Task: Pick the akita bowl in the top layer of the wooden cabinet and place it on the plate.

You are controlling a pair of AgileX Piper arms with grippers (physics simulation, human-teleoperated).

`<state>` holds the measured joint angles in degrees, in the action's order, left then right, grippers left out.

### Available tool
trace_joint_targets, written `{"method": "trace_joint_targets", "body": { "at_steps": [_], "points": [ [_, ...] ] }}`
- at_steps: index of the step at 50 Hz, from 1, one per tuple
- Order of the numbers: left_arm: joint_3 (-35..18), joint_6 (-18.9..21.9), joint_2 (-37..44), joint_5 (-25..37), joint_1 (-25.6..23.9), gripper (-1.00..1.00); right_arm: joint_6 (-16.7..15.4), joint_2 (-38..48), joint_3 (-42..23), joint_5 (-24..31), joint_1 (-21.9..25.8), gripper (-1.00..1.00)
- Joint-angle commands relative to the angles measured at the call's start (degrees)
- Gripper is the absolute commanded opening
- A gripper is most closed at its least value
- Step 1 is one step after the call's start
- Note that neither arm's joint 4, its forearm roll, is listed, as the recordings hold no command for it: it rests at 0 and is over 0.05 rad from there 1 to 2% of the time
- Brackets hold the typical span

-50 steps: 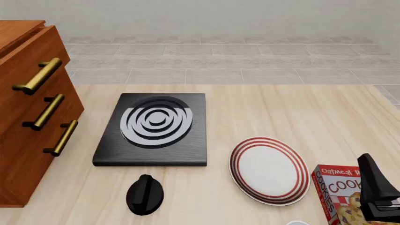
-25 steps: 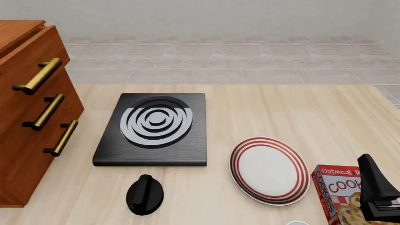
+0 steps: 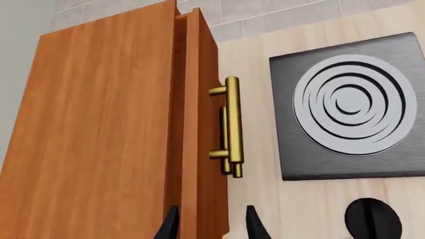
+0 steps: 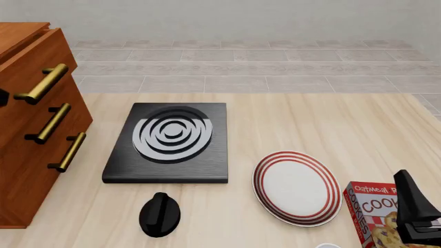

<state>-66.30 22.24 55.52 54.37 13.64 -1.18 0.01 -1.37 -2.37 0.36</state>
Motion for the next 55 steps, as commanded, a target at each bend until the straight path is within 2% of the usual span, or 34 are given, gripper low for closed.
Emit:
{"method": "trace_joint_targets", "body": {
  "at_steps": [1,26,27,37,38,40,55],
  "points": [
    [2.20,-0.16,0.09,-1.55,1.08,1.00,-0.31,0.01,-0.13,0.17,0.07,1.00],
    [7.02,0.54,0.86,-4.88,2.55,1.00,-0.19,0.01,-0.14,0.20,-0.05,1.00],
    [7.10,-0.48,1.13,-4.56,1.93,1.00,-0.13,0.00,-0.05,0.14,-0.05,1.00],
    [8.01,-1.65,1.08,-4.31,0.69,1.00,0.01,0.01,-0.12,0.18,-0.12,1.00],
    [7.95,-2.98,1.30,-3.77,-0.34,1.00,0.02,0.00,-0.03,0.10,-0.13,1.00],
    [7.97,-2.41,1.17,-3.95,-0.03,1.00,0.02,0.00,-0.02,0.11,-0.15,1.00],
    [6.80,-5.45,1.52,-1.76,-4.31,1.00,0.23,0.00,0.00,0.00,-0.30,1.00]
  ]
}}
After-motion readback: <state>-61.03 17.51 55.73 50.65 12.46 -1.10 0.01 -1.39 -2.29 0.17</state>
